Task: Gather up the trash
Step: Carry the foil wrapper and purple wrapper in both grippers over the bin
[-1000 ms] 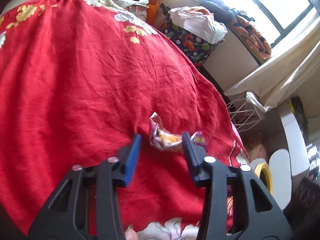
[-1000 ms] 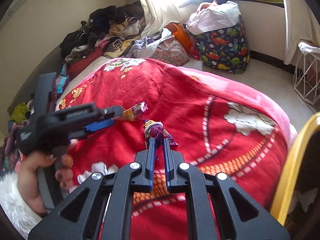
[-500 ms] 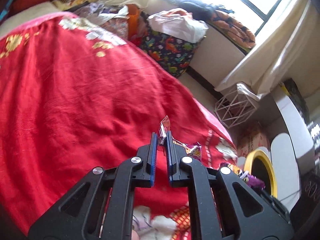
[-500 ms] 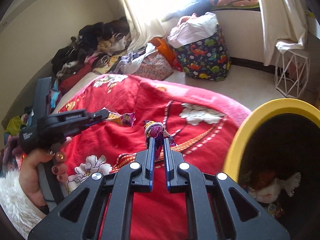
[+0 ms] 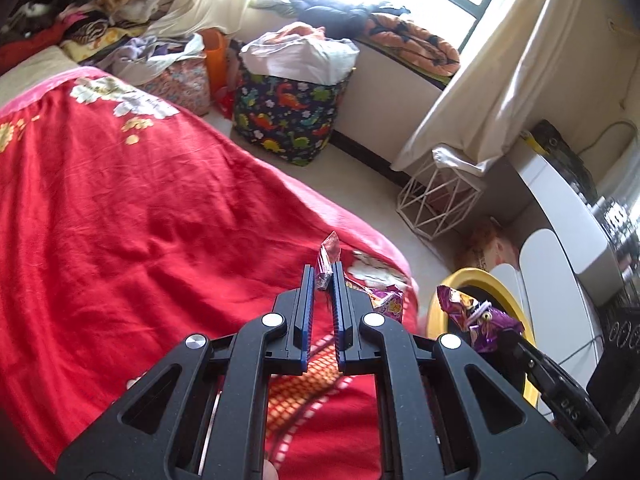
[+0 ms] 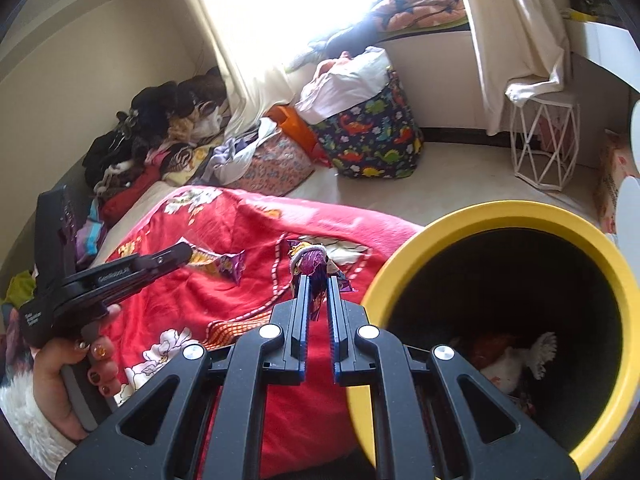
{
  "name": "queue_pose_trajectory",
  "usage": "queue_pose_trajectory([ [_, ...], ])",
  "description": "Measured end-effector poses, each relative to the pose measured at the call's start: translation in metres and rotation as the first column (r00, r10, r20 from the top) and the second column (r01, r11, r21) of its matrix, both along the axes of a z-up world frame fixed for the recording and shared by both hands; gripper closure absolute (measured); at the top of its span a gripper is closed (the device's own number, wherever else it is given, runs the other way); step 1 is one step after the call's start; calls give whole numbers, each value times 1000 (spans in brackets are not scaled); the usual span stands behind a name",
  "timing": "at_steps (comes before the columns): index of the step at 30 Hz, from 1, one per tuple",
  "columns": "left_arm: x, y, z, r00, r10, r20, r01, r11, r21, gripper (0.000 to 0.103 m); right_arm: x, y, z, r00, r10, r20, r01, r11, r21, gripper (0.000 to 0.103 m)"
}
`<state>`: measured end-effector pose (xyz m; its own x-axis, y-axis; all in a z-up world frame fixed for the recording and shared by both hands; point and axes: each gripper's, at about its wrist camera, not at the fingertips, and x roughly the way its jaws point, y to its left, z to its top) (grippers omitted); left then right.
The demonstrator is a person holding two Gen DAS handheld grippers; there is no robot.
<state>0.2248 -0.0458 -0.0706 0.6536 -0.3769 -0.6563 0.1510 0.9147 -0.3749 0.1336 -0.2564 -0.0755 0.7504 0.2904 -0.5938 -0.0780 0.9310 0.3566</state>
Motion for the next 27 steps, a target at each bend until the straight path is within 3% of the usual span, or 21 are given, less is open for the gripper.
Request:
queue_pose_trajectory([
  [27, -43, -79, 35, 984, -147, 105, 139, 987, 77, 98, -47, -69, 10, 983, -182, 30, 181, 983, 40, 95],
])
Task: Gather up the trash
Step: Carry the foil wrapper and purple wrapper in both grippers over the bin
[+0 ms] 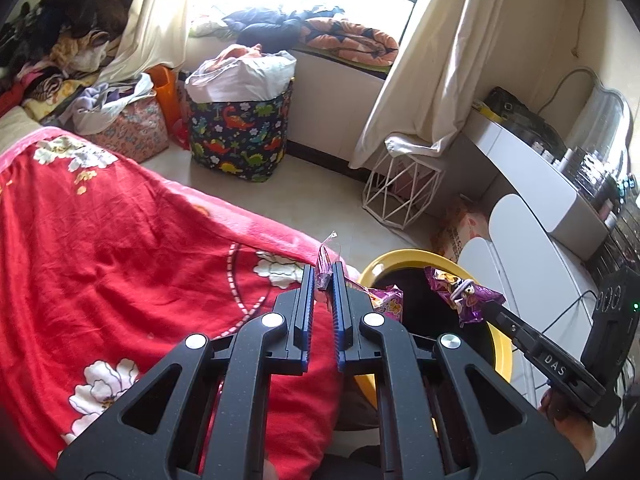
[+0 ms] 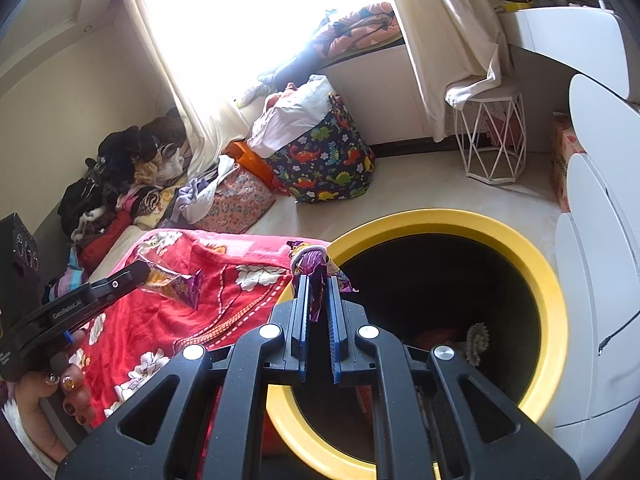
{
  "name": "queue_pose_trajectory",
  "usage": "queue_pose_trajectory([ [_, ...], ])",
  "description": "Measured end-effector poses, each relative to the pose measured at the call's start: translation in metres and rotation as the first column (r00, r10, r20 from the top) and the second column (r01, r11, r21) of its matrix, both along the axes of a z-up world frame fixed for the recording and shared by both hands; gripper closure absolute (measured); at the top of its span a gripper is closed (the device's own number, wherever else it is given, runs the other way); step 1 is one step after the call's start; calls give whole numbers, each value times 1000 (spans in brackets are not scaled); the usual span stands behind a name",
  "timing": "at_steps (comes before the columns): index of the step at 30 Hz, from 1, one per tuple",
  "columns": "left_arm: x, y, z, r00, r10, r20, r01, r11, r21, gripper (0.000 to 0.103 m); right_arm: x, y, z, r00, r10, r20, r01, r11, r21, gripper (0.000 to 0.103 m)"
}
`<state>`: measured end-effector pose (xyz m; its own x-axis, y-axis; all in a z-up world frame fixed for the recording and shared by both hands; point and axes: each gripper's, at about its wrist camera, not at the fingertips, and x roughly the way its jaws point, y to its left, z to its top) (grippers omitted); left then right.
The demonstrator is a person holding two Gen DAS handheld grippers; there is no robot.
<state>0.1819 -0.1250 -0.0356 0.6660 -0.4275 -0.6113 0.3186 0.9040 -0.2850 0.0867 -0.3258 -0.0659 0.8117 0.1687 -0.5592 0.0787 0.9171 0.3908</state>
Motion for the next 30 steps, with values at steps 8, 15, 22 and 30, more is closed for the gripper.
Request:
queue_pose_trajectory([
  [8, -9, -15, 5, 999, -36, 19, 36, 999, 14, 98, -6, -11, 2, 999, -34, 6, 34, 999, 9, 95],
  [15, -15, -28, 8, 997, -68, 37, 67, 997, 27, 98, -10, -21, 2, 998, -70, 8, 70, 998, 2, 95],
  [22, -22, -44, 8, 993, -107, 45, 105, 993, 43, 98, -15, -36, -1, 994, -113, 5, 113, 994, 7, 95],
  [30, -31, -65, 3, 988, -151, 40, 149, 987, 62, 98, -20, -50, -3, 989, -151, 0, 151, 989, 3, 95],
])
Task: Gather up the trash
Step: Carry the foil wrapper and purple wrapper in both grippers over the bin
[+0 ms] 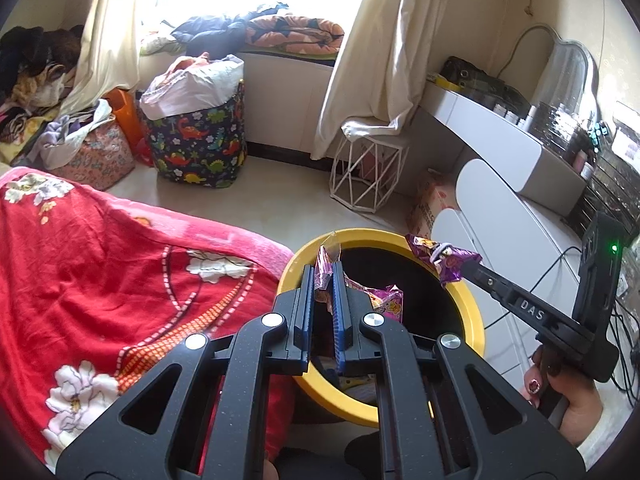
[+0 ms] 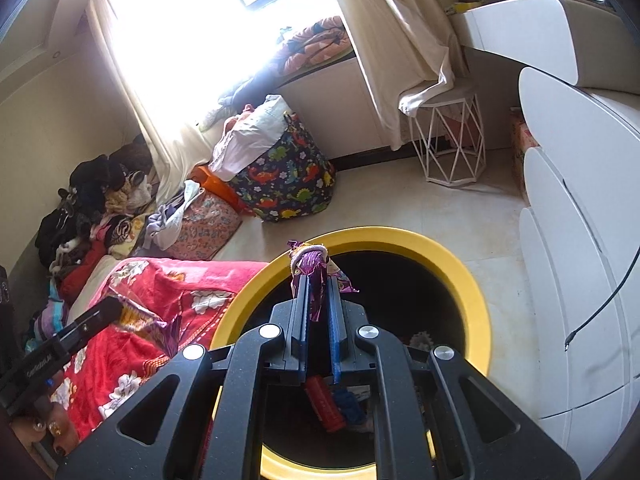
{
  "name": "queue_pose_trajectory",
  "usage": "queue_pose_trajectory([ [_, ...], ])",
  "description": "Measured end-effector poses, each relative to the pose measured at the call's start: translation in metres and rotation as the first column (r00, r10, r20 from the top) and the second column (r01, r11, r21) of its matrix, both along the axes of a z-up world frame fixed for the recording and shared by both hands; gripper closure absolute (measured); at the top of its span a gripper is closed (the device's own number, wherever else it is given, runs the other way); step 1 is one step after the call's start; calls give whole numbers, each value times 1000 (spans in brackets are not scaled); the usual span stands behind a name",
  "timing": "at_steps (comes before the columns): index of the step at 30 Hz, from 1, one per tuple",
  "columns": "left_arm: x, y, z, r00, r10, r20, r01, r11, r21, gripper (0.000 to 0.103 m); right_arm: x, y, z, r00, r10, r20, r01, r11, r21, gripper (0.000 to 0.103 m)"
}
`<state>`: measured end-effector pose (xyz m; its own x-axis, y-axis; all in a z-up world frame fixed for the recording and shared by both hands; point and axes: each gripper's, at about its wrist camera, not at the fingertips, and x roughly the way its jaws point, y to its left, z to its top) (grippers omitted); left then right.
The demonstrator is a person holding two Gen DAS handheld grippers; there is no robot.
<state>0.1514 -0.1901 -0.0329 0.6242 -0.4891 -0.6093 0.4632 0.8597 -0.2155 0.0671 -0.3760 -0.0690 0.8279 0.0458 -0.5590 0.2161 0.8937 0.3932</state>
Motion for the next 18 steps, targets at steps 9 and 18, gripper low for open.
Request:
queue_pose_trajectory([
  [9, -7, -23, -7, 999, -52, -4, 52, 998, 25, 98, -6, -15, -4, 999, -32, -14, 32, 999, 4, 95],
  [18, -10, -48, -22, 995, -97, -31, 99, 993, 61, 98, -5, -28, -10, 998, -44, -37, 45, 999, 24, 94],
])
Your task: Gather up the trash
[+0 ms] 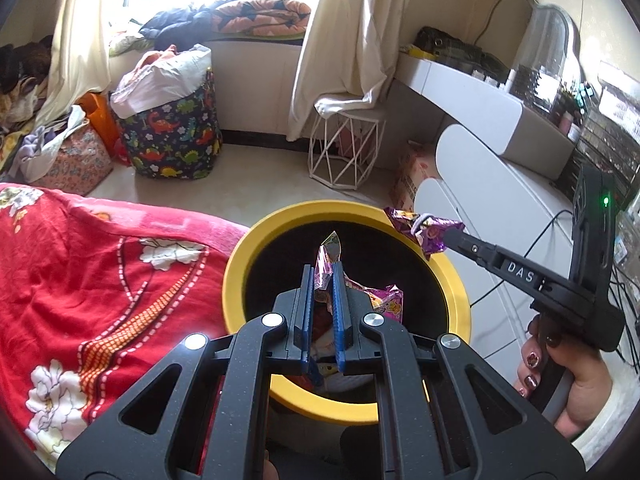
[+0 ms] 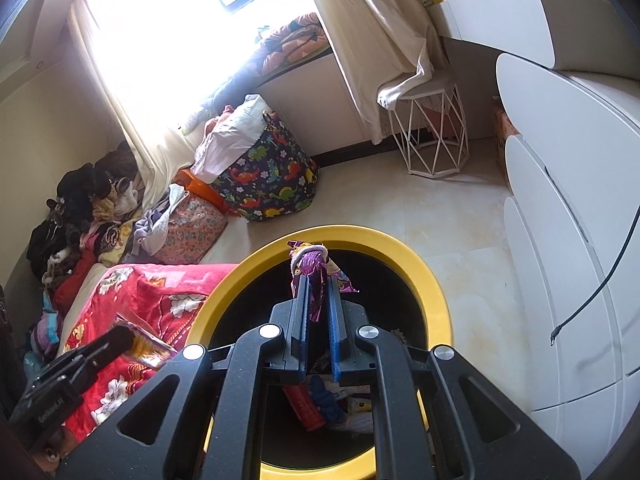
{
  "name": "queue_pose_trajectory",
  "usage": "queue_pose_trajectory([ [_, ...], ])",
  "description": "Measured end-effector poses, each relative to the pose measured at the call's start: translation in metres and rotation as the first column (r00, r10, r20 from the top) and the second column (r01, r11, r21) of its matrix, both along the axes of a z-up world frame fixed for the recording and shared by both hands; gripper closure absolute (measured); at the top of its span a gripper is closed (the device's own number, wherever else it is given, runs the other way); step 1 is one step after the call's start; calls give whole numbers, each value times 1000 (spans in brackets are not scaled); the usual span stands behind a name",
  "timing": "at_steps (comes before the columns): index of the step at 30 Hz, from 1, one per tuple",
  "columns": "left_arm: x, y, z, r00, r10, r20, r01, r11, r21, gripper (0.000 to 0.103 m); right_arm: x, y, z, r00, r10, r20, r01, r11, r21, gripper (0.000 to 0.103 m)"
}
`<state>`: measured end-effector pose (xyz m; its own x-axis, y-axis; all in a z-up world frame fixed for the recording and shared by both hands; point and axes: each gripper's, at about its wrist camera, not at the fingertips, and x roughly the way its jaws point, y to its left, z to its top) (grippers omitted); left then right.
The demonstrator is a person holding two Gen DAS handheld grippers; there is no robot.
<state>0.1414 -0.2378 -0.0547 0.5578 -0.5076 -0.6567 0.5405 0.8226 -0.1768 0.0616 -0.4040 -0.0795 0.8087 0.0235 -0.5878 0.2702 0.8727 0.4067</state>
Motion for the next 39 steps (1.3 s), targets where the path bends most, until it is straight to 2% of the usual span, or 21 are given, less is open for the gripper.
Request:
queue_pose_trajectory([
  [18, 7, -26, -34, 996, -49, -78, 53, 997, 52, 98, 8, -6, -17, 999, 7, -52, -6, 1000, 19, 94],
  [31, 17, -34, -39, 992, -52, -114, 59, 997, 54, 98, 8, -8, -23, 997, 0, -74, 2, 1000, 25, 93],
  [32, 17, -34, -40, 992, -51, -117, 58, 997, 56, 98, 8, -8, -24, 997, -1, -75, 3, 1000, 26, 93],
  [33, 18, -33, -40, 992, -49, -120, 56, 997, 57, 98, 8, -9, -24, 997, -4, -76, 5, 1000, 24, 88],
  [34, 18, -33, -40, 992, -46, -120, 53, 997, 58, 96, 8, -9, -23, 997, -8, -76, 10, 1000, 25, 82],
  [37, 19, -32, -39, 992, -36, -124, 44, 997, 58, 79, 6, -10, -24, 997, -13, -73, 15, 1000, 25, 77],
  [39, 19, -30, -38, 992, -32, -122, 39, 998, 57, 74, 5, -9, -23, 997, -11, -73, 13, 1000, 23, 73],
])
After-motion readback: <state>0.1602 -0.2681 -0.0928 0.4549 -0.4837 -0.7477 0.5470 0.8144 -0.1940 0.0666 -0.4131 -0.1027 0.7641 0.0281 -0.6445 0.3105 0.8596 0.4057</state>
